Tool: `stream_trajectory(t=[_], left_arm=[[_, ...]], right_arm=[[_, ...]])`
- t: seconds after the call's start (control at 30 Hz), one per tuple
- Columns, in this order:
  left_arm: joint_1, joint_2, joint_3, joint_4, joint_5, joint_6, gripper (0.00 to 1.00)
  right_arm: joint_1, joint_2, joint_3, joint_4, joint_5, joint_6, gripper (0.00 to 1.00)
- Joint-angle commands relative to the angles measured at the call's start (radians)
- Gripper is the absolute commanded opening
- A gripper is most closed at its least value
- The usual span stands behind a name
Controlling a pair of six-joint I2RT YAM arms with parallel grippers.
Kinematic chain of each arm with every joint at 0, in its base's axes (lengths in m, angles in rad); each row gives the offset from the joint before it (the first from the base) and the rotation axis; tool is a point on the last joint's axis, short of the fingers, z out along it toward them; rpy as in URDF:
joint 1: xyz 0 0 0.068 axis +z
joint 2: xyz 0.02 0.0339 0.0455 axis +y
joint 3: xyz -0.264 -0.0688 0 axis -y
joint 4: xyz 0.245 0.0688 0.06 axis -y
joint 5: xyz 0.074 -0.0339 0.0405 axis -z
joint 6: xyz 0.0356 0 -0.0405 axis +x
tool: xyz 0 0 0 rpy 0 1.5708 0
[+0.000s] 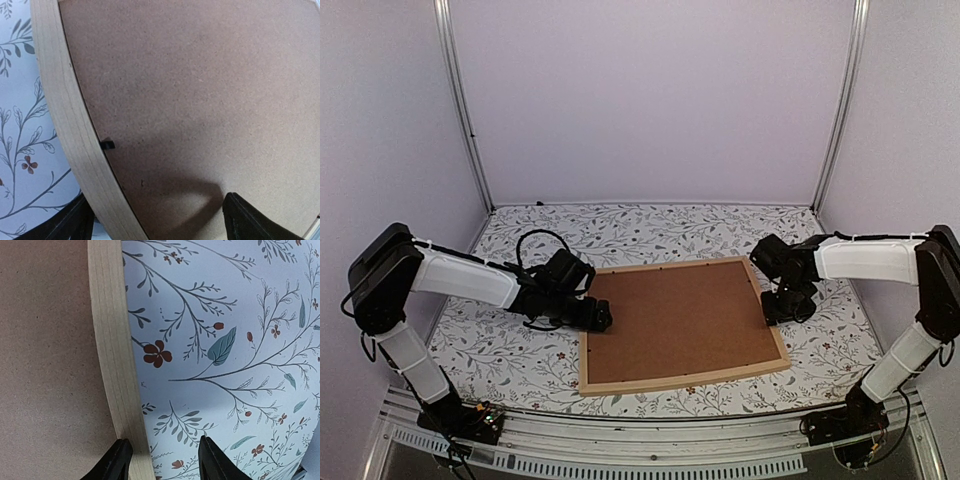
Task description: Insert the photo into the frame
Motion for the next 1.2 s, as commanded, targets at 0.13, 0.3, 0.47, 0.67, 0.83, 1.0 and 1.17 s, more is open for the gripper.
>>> stream_trajectory(t=[0.13, 0.3, 0.47, 0.67, 0.83, 1.0, 1.17], left_arm=[[-0.017, 0.042, -0.029, -0.059, 0.045, -0.007, 0.91], [-0.016, 0.045, -0.028, -0.057, 0.050, -0.009, 0.91], [-0.017, 0.048, -0.030, -0.053, 0.057, -0.012, 0.91], [-0.018, 0.047, -0.041, -0.043, 0.065, -0.019, 0.91], [-0.018, 0.046, -0.041, -0.043, 0.064, -0.016, 0.91], [-0.017, 0.030, -0.030, -0.069, 0.035, -0.006, 0.92], [-0.008, -0.005, -0.011, -0.108, -0.016, 0.008, 0.93]], right_arm=[[0.064, 0.077, 0.009, -0.043, 0.006, 0.053, 0.51], [0.117, 0.101, 0.014, -0.060, 0.016, 0.094, 0.50], [0.182, 0.163, 0.029, -0.062, 0.023, 0.133, 0.51], [0.256, 0.260, 0.067, -0.071, 0.042, 0.178, 0.50], [0.286, 0.329, 0.097, -0.105, 0.083, 0.207, 0.50], [0.284, 0.271, 0.132, -0.121, 0.119, 0.202, 0.51], [0.232, 0.107, 0.156, -0.101, 0.116, 0.159, 0.54]])
